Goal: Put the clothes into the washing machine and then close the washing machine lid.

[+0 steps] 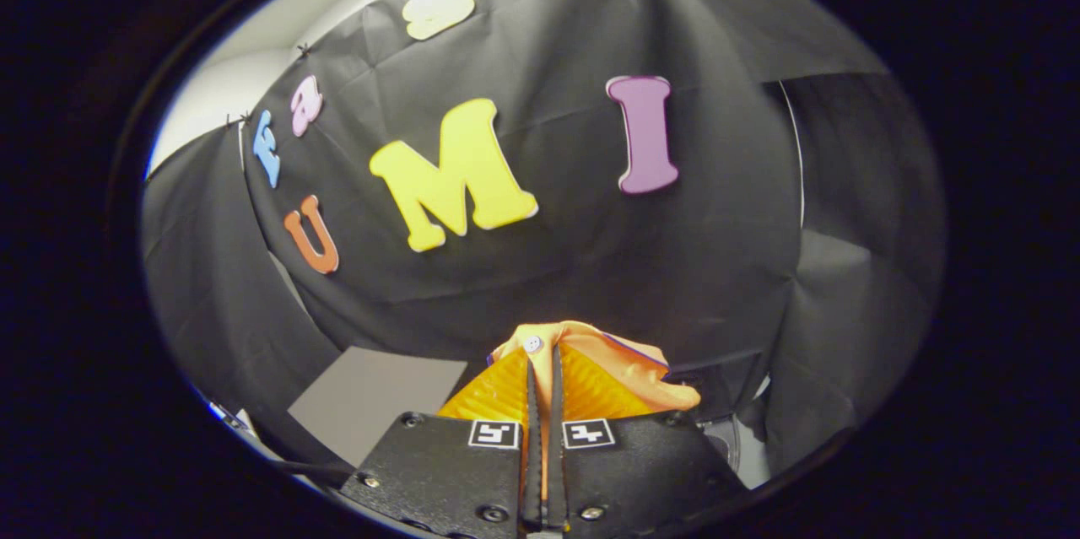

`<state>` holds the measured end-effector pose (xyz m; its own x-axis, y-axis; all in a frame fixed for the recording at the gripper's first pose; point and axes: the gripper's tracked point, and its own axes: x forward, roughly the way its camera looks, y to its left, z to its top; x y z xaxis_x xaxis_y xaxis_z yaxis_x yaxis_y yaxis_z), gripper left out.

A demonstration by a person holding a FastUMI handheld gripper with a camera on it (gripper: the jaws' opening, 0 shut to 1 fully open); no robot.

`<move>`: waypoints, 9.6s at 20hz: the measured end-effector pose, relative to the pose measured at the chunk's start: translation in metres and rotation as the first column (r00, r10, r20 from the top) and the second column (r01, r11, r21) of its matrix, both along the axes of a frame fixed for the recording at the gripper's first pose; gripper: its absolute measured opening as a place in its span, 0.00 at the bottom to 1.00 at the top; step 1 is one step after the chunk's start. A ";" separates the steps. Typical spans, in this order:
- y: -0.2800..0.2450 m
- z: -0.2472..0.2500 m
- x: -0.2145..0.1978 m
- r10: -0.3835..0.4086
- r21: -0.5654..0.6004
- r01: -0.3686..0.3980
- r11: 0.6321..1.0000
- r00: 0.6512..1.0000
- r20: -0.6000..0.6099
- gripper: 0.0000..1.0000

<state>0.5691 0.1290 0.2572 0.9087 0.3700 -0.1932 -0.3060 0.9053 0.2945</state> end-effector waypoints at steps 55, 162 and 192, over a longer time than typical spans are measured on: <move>0.035 -0.340 0.018 -0.212 -0.268 0.022 0.963 0.676 -0.706 0.61; 0.047 -0.215 -0.007 -0.226 -0.247 0.201 0.948 0.971 -0.079 0.73; 0.045 -0.182 -0.445 -0.306 -0.161 0.366 0.917 0.901 0.306 0.92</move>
<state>0.1238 0.1741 0.0751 0.9992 0.0114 0.0374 -0.0128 0.9993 0.0364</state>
